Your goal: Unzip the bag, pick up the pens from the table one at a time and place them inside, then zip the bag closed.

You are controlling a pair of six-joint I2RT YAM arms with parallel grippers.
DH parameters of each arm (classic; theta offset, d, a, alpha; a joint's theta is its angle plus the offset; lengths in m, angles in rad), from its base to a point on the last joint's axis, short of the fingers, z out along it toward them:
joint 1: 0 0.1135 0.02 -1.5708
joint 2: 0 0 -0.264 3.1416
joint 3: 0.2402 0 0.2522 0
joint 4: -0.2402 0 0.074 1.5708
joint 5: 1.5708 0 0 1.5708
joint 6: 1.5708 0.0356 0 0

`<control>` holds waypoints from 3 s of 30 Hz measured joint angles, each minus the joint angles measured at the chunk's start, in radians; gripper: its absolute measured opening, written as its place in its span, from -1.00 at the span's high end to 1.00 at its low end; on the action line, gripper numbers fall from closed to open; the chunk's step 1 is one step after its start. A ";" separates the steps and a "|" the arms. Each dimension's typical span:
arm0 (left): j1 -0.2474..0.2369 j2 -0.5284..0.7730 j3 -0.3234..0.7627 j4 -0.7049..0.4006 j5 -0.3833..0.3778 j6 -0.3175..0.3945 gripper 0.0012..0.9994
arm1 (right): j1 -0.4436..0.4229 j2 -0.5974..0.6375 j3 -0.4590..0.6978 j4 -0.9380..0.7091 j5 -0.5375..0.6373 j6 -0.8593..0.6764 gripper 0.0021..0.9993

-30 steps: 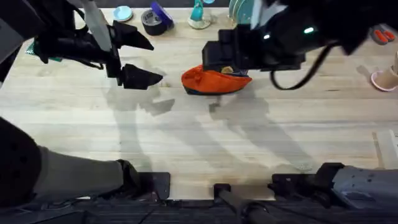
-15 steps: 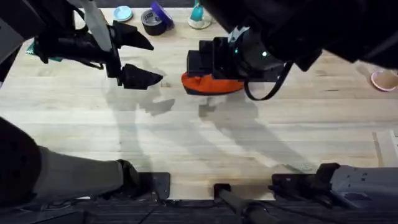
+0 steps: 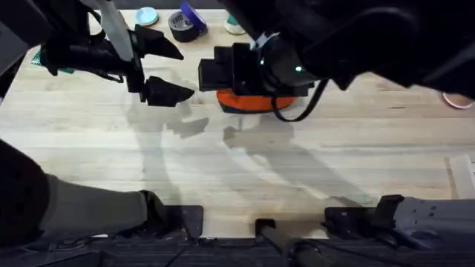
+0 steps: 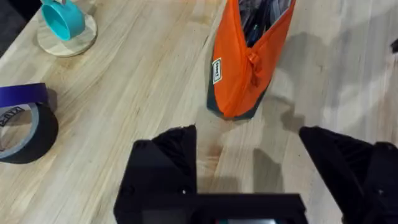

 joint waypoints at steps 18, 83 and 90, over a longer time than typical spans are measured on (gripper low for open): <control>0.000 0.000 0.000 0.000 0.000 0.000 -0.99 | 0.000 0.131 0.001 0.049 -0.034 -0.009 -0.97; 0.000 0.000 0.000 0.000 0.000 0.000 -0.99 | -0.042 0.353 0.002 0.207 0.122 0.067 -0.76; 0.000 0.000 0.000 0.000 0.000 0.000 -0.99 | -0.042 0.397 0.002 0.209 0.138 0.063 -0.72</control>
